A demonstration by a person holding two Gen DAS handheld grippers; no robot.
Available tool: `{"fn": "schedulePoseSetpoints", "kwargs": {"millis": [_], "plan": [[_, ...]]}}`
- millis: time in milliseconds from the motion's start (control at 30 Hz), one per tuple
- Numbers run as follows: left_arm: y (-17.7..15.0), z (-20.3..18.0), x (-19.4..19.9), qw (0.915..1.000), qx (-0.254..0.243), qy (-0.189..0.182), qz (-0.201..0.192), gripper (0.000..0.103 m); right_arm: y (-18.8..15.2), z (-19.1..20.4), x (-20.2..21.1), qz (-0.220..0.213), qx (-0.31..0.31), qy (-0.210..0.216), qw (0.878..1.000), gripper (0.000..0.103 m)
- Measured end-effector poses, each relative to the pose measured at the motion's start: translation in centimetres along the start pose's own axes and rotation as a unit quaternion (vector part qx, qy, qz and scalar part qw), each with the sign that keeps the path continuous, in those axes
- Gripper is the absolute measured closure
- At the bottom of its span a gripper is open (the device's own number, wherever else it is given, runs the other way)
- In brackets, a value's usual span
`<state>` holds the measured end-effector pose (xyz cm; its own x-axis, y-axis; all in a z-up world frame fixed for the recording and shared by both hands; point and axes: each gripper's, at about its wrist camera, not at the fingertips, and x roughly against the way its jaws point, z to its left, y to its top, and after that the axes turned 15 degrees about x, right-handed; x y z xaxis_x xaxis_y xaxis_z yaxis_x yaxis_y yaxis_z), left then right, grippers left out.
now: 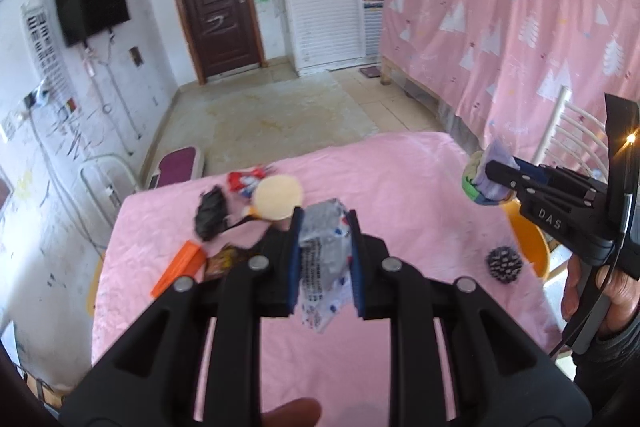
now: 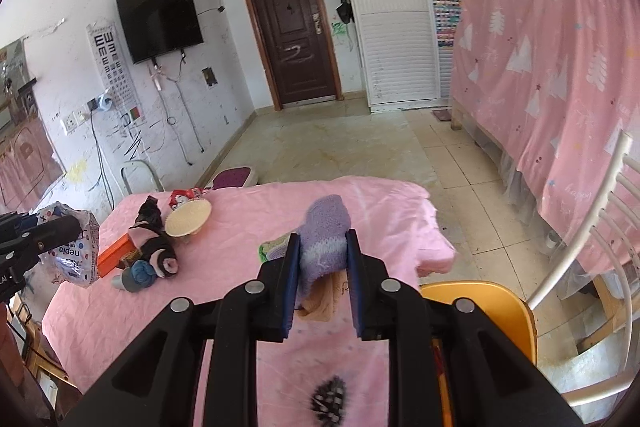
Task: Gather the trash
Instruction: 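Lower the lavender sock into the orange basin and open the right tool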
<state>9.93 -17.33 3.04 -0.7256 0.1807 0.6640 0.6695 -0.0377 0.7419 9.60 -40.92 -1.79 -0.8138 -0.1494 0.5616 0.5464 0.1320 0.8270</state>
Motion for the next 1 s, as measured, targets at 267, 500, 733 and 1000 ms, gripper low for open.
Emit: {"fn": "schedulePoseSetpoints", "kwargs": {"millis": [267,500,733,1000], "plan": [[0.2,-6.0,-0.8,0.9986,-0.048,-0.02,0.006,0.084,-2.9,-5.0,2.0,-0.004,-0.032,-0.031,0.999,0.091],[0.3,-11.0,-1.5,0.9954,-0.085,-0.043,0.012,0.084,-5.1,-8.6,2.8,-0.001,-0.054,-0.049,0.997,0.091],[1.2,-15.3,-3.2,0.9898,-0.102,-0.096,0.028,0.084,-7.0,-11.1,2.1,0.013,-0.067,-0.069,0.995,0.091],[1.5,-20.0,-6.6,0.9822,-0.107,-0.141,0.064,0.084,-9.8,-13.3,0.4,0.041,-0.081,-0.08,0.993,0.091]]}}
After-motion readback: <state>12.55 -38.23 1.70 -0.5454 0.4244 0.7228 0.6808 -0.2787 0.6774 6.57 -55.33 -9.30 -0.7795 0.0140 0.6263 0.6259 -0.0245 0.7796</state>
